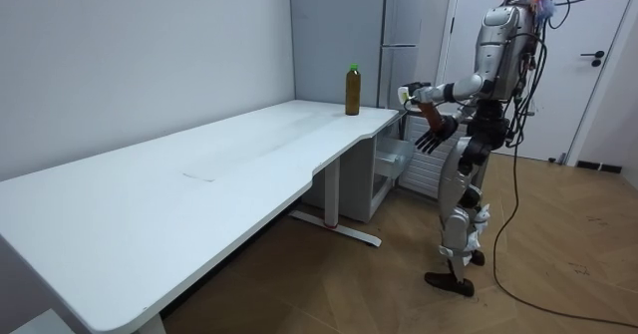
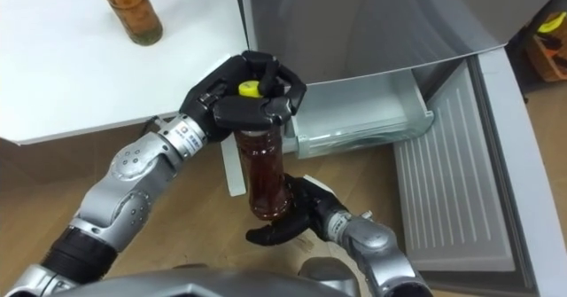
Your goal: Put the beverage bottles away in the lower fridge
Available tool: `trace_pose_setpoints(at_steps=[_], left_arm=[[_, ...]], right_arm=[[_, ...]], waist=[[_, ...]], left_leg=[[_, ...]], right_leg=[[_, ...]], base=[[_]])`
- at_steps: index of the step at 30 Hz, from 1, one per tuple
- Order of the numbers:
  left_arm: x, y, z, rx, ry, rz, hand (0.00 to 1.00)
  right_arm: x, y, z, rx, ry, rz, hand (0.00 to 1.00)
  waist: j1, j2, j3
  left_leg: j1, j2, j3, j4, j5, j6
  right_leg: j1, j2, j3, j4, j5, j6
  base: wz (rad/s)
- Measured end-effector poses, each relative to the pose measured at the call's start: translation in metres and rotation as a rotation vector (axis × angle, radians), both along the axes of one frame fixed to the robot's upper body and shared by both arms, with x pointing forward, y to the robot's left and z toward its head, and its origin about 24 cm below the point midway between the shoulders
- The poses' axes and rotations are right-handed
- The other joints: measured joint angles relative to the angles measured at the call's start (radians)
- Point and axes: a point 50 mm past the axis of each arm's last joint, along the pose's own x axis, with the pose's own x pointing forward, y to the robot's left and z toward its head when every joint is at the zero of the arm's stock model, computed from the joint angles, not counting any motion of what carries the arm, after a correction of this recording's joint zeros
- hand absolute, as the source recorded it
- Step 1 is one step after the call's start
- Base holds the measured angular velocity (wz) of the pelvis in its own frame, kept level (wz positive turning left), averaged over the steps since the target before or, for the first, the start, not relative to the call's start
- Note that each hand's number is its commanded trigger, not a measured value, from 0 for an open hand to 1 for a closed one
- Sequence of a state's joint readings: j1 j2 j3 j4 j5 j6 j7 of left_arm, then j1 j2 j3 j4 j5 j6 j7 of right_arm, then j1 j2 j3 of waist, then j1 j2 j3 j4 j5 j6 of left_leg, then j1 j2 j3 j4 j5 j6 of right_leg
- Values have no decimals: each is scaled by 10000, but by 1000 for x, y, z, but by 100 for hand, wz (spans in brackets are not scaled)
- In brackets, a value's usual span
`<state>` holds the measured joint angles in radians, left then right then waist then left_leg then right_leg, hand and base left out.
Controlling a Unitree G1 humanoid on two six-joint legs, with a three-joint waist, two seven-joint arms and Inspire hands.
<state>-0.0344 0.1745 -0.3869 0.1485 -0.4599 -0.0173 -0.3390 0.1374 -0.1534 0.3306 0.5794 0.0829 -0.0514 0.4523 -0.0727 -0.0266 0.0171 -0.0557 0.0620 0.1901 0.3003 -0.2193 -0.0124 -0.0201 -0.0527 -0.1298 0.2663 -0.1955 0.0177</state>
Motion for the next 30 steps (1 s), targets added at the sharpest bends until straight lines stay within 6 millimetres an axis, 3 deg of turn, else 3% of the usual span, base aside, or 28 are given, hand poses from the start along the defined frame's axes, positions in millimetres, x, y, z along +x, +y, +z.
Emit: trace_pose_setpoints(at_steps=[9, 19, 30], left_arm=[[0, 1, 1, 360, -320, -55, 100], [0, 2, 0, 753, -508, -126, 100], [-2, 9, -9, 1163, -165, -184, 100]], right_arm=[[6, 3, 10, 531, -362, 558, 0], [13, 12, 23, 1264, -841, 1010, 0], [17, 17, 31, 1602, -1063, 1557, 0]], waist=[[6, -114, 55], [191, -345, 26], [281, -353, 42]], left_leg=[[-35, 11, 34, -1, 2, 1], [-3, 19, 197, -1, 2, 3], [240, 40, 210, -89, 2, 4]], right_leg=[[-175, 8, 44, 77, -2, 0], [-159, 19, 221, 50, -2, 2], [39, 31, 208, 72, 42, -27]], base=[[0], [-5], [0]])
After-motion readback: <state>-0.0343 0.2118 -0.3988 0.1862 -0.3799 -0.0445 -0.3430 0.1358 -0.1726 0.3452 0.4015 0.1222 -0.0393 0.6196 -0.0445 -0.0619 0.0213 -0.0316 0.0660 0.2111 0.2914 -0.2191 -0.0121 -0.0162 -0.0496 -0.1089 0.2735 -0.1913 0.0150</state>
